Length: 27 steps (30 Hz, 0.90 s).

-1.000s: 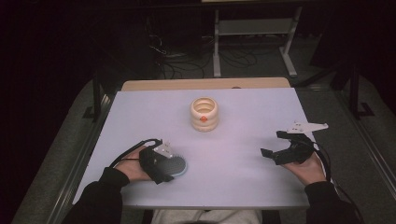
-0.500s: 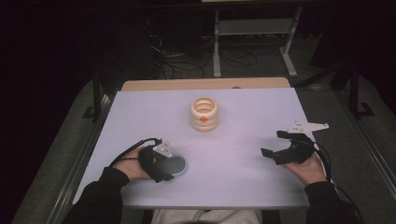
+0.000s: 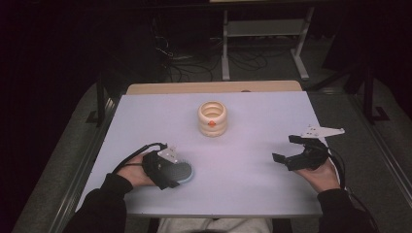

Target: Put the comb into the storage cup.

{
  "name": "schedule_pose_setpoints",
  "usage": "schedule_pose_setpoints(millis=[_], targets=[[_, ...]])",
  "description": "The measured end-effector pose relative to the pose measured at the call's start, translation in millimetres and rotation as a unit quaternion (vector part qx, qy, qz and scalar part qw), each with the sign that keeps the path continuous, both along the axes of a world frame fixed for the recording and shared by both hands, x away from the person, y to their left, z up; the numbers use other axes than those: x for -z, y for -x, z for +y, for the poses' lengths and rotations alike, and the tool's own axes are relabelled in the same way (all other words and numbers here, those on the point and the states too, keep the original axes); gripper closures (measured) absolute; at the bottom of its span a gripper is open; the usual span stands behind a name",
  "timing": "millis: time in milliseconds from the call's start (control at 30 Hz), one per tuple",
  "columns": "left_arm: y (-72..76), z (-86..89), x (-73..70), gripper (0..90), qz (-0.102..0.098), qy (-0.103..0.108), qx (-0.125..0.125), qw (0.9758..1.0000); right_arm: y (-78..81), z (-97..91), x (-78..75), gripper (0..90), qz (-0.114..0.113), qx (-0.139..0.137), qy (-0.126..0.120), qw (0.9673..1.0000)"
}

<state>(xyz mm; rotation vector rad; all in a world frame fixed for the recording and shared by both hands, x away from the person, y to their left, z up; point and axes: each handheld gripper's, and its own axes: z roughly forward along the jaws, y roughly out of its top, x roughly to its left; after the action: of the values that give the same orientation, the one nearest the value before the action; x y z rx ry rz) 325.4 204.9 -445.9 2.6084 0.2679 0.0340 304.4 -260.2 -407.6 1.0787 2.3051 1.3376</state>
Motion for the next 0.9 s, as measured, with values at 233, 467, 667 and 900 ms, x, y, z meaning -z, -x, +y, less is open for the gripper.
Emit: schedule_pose_setpoints(millis=[233,467,667,900], targets=[[0.0,3.7,-12.1,19.9,-0.014,0.017,-0.004,0.9998,0.0,0.3,0.2,0.0,0.001,0.0,0.001,1.0],[0.8,8.8,-26.4,20.0,-0.029,0.038,-0.008,0.9988,0.6,0.8,-0.1,0.0,0.001,-0.001,0.0,1.0],[-1.0,12.3,-33.9,20.0,-0.036,0.049,-0.013,0.9981,-0.1,0.6,0.4,0.0,0.002,-0.002,0.002,1.0],[-2.9,13.5,-40.1,20.0,-0.041,0.057,-0.017,0.9974,0.0,0.4,0.3,0.0,0.001,-0.001,0.001,1.0]])
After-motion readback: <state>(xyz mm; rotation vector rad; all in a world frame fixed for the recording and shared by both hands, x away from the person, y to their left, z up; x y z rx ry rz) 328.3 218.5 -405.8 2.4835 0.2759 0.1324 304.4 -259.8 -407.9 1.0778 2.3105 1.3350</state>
